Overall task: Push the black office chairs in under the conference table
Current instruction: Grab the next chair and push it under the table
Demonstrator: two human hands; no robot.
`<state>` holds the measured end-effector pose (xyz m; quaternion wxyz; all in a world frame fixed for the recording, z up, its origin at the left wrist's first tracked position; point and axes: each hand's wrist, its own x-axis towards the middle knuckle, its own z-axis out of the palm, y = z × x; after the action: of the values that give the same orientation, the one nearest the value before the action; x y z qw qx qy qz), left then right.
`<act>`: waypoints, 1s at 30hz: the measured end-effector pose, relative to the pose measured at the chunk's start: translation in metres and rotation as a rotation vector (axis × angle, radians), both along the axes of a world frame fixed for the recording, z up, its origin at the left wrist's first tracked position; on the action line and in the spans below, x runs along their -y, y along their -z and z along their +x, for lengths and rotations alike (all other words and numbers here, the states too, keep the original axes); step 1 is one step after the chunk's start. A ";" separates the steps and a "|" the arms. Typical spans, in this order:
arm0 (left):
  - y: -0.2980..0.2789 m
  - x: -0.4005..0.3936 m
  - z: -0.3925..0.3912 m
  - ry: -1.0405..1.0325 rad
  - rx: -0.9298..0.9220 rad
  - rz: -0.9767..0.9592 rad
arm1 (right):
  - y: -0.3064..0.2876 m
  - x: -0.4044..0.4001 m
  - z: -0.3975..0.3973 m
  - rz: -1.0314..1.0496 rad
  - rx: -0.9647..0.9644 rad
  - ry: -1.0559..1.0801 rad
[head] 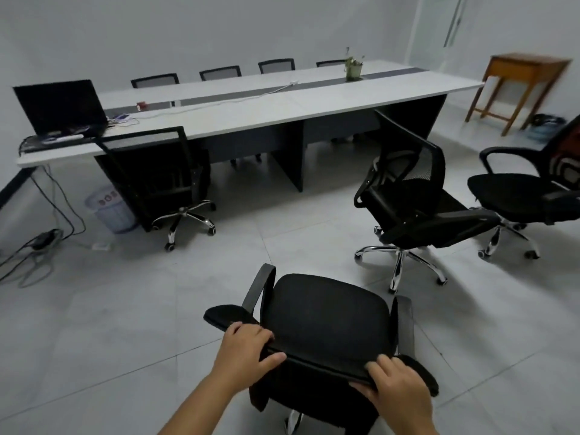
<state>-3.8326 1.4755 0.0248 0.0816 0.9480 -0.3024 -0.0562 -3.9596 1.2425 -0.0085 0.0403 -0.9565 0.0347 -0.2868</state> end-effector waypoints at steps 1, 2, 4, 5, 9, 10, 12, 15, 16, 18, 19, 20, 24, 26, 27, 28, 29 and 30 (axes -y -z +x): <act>0.000 0.004 0.001 0.070 -0.036 0.027 | 0.000 0.012 -0.001 -0.018 -0.012 -0.018; -0.001 0.009 0.001 0.137 -0.062 0.038 | 0.000 0.025 -0.002 -0.040 -0.017 -0.036; -0.001 0.020 -0.003 0.204 -0.084 0.059 | 0.001 0.052 -0.004 -0.076 -0.039 -0.065; -0.004 0.026 -0.009 0.228 -0.059 0.033 | -0.001 0.066 -0.004 -0.093 -0.076 -0.073; 0.005 0.057 -0.040 0.253 0.264 0.003 | -0.015 0.111 0.006 -0.164 -0.186 -0.081; 0.009 0.065 -0.047 0.224 0.293 -0.035 | -0.017 0.119 0.011 -0.161 -0.220 -0.093; 0.023 0.077 -0.059 0.145 0.404 -0.169 | -0.021 0.134 0.021 -0.158 -0.260 -0.112; 0.035 0.091 -0.073 -0.016 0.589 -0.325 | -0.022 0.151 0.032 -0.187 -0.303 -0.224; 0.035 0.095 -0.076 -0.051 0.603 -0.333 | -0.022 0.155 0.035 -0.193 -0.308 -0.260; 0.035 0.099 -0.075 -0.097 0.641 -0.299 | -0.019 0.163 0.040 -0.184 -0.292 -0.319; 0.036 0.101 -0.075 -0.111 0.654 -0.275 | -0.017 0.166 0.042 -0.171 -0.267 -0.350; 0.038 0.103 -0.074 -0.118 0.664 -0.258 | -0.013 0.169 0.045 -0.158 -0.228 -0.372; 0.037 0.110 -0.054 -0.168 0.739 -0.217 | -0.002 0.174 0.062 -0.035 -0.068 -0.383; 0.034 0.114 -0.040 -0.213 0.755 -0.188 | 0.000 0.175 0.077 -0.019 -0.029 -0.380; 0.033 0.115 -0.033 -0.235 0.751 -0.174 | 0.000 0.176 0.086 -0.023 -0.022 -0.381; 0.033 0.117 -0.025 -0.250 0.750 -0.166 | 0.000 0.177 0.096 -0.031 -0.017 -0.383; 0.033 0.118 -0.015 -0.261 0.752 -0.165 | 0.000 0.179 0.108 -0.040 -0.009 -0.387; 0.034 0.119 -0.004 -0.274 0.750 -0.165 | 0.001 0.179 0.120 -0.045 -0.001 -0.386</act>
<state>-3.8365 1.3561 -0.0087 0.0481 0.9247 -0.1856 0.3290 -3.8398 1.0630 -0.0092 0.0734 -0.9462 -0.1557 -0.2740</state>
